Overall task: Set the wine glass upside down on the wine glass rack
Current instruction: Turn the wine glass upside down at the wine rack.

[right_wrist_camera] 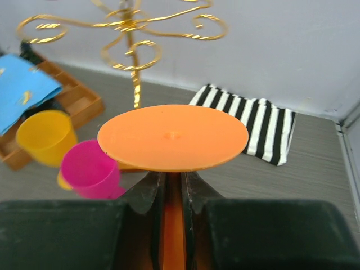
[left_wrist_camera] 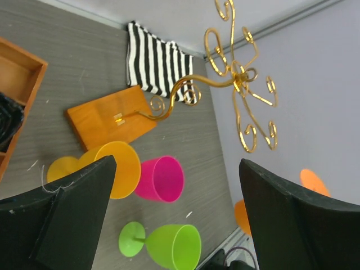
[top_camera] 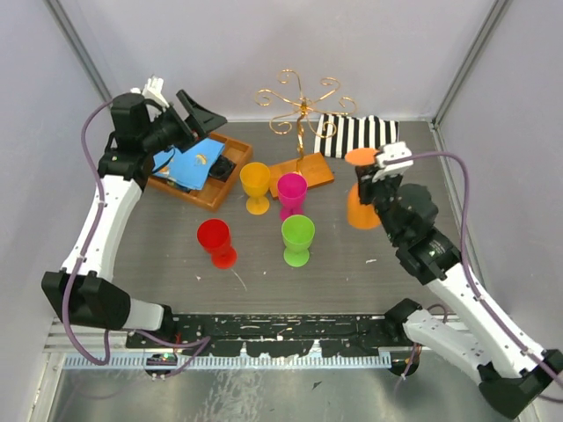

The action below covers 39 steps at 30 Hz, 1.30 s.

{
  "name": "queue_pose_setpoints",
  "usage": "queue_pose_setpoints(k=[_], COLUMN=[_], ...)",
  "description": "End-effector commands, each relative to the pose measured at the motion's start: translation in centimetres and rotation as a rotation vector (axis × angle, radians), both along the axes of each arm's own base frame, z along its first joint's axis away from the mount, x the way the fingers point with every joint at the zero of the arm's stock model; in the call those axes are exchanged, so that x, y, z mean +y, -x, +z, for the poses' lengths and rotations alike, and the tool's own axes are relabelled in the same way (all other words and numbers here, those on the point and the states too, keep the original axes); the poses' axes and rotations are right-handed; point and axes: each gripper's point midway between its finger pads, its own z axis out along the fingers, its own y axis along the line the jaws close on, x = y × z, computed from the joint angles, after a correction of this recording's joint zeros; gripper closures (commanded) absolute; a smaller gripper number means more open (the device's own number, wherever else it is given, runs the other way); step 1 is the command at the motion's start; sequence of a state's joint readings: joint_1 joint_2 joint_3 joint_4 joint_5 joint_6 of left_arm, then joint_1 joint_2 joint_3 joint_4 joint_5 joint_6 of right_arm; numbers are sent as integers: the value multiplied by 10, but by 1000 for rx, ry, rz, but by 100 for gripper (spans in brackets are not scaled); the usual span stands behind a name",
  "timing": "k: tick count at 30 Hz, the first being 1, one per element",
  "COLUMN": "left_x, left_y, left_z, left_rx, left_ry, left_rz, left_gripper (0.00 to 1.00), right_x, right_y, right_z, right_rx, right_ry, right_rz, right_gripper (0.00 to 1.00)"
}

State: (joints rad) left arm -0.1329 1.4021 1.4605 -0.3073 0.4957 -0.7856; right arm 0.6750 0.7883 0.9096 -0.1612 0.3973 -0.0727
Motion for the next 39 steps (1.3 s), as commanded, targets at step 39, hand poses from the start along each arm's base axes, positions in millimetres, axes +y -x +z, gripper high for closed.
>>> queue_pose_setpoints(k=[39], left_x=[96], left_y=[68], left_z=[-57], left_rx=[123], left_ry=[-666], left_rz=[441], left_gripper=[2], right_x=[-3], right_y=[-73], right_z=[32], right_rx=[-440], right_ry=[-177], right_rz=[287], right_gripper=[99])
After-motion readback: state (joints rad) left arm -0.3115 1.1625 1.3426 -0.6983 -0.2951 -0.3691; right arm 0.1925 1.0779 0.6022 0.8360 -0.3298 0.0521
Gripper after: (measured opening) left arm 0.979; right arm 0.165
